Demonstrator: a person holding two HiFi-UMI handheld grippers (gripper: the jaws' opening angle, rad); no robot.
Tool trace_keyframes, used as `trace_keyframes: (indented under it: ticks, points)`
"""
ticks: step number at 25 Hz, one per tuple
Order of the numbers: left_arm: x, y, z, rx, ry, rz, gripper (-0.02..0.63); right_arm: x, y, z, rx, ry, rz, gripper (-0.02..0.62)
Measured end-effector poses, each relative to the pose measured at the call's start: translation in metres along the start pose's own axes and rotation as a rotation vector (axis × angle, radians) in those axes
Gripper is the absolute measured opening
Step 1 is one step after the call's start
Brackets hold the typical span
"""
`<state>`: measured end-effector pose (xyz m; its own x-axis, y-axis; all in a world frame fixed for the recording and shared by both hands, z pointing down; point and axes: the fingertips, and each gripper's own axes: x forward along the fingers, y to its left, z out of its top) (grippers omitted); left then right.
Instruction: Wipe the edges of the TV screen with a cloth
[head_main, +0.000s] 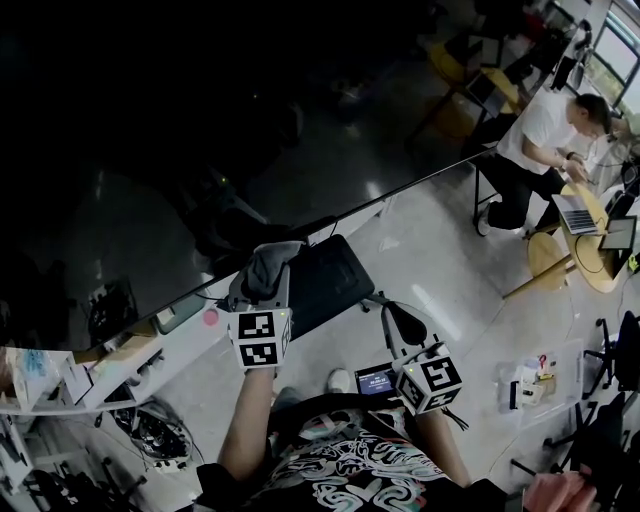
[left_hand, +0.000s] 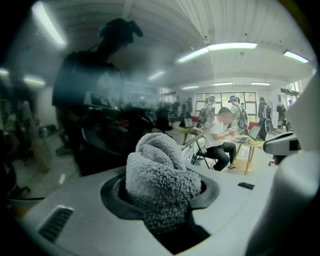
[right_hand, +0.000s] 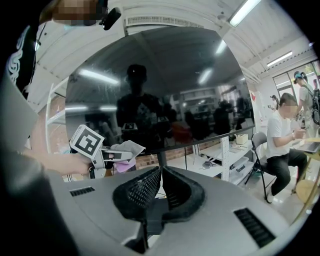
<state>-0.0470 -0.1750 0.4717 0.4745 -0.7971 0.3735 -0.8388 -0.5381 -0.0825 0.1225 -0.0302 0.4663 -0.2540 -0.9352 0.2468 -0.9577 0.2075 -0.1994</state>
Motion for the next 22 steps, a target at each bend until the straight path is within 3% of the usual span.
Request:
trace_keyframes:
  ticks: [22]
  points:
    - [0.025, -0.031, 0.011, 0.046, 0.009, -0.088, 0.196, -0.025, -0.027, 0.002, 0.053, -0.022, -0.113, 0.035]
